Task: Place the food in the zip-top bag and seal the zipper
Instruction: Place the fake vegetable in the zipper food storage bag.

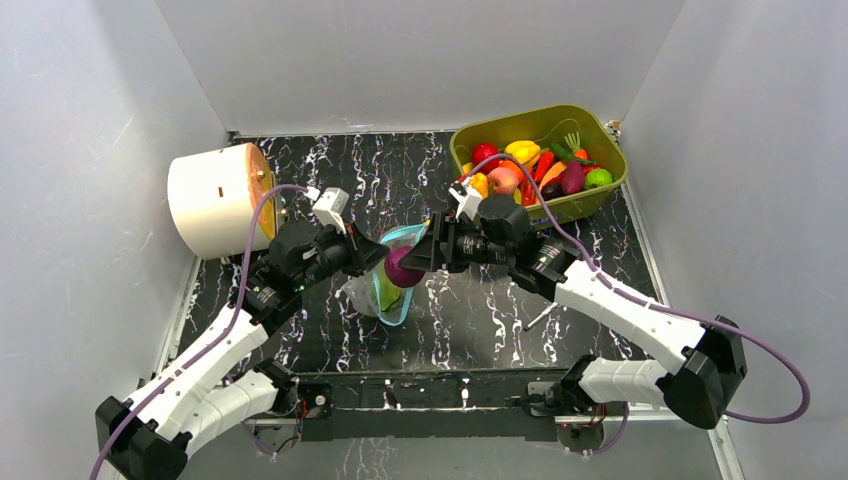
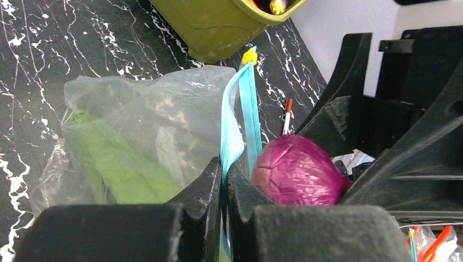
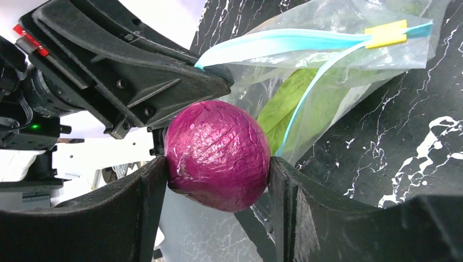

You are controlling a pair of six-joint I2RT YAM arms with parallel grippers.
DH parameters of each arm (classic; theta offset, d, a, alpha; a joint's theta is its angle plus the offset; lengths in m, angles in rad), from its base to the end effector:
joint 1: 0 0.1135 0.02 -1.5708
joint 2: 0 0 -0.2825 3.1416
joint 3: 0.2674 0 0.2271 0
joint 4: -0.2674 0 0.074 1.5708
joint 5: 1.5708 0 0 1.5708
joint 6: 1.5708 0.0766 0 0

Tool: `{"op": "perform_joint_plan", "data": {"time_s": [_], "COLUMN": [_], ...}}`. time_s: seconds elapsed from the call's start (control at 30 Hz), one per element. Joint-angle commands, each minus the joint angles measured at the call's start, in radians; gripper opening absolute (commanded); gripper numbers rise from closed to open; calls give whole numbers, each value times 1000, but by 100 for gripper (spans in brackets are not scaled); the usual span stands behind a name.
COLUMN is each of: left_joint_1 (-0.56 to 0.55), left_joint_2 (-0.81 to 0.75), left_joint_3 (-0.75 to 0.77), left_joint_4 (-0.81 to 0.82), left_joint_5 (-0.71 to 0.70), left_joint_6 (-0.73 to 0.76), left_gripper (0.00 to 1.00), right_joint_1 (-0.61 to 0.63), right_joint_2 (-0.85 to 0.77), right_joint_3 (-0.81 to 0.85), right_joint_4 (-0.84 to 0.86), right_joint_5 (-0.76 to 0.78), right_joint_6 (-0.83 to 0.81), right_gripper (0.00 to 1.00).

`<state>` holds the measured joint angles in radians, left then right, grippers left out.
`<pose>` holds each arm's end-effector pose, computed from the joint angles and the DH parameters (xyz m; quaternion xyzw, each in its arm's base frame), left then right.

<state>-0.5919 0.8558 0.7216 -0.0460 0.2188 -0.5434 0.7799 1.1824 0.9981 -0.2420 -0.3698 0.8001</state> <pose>0.1619 -0.1289 0.3303 0.0884 0.7614 -0.4131 0.4918 0.1737 0.2108 0.3337 -0.0912 0.8273 0.4869 0.2649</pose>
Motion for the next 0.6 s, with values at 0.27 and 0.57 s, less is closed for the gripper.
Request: {"op": "perform_joint_plan", "data": {"time_s": [0.27,0.57], "left_joint_1": [5,4], "left_joint_2": [-16,-25], "left_joint_3": [43,47], "left_joint_4": [46,40], "left_joint_5": [54,65], "left_joint_6": [-32,-33], "left_gripper": [0,0], "right_joint_1": [28,30], "right_joint_2": [49,76], "right_joint_3": [2,26], "right_joint_4": [7,-34], "right_joint_5": [127,182], "right_joint_6": [43,47], "right_gripper": [49,56]}}
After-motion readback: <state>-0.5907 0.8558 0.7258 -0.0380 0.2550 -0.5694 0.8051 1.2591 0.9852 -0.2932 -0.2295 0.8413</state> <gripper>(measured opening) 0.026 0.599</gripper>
